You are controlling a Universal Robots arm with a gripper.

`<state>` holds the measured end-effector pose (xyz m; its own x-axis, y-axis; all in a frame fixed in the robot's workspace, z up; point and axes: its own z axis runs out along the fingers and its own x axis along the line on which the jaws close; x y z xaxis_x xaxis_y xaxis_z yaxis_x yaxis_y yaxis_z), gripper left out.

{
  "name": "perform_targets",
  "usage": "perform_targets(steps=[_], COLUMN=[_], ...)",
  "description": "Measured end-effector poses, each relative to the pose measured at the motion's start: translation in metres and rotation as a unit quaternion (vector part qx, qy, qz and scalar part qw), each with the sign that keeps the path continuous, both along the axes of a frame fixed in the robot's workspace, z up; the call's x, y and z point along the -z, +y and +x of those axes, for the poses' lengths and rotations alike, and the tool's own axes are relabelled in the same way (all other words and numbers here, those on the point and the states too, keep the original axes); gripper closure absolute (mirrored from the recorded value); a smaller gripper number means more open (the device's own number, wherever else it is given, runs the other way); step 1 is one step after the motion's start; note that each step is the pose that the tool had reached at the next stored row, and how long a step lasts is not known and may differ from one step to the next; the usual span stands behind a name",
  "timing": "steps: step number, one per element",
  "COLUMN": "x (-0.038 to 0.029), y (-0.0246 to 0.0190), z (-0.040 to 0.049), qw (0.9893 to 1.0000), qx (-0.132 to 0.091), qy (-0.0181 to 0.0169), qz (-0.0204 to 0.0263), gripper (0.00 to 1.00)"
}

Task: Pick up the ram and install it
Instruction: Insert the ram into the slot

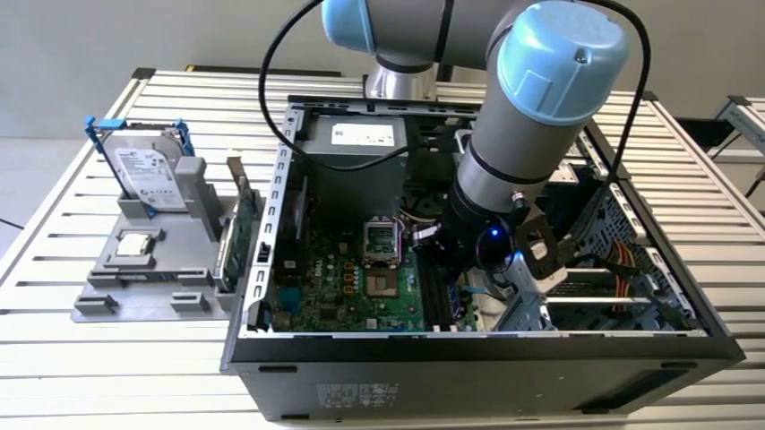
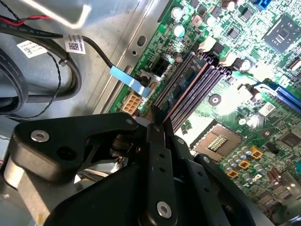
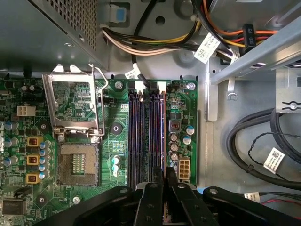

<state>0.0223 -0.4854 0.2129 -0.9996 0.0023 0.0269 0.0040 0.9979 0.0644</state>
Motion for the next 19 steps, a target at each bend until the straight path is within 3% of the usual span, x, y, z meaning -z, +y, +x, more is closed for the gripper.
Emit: perform_targets(steps=[19], x=[0.0027], y=[-0.0006], z=[0.0019], qw=[1.0000], qx=[0.000], qy=[0.0013], qz=[0.0000], gripper=[1.00])
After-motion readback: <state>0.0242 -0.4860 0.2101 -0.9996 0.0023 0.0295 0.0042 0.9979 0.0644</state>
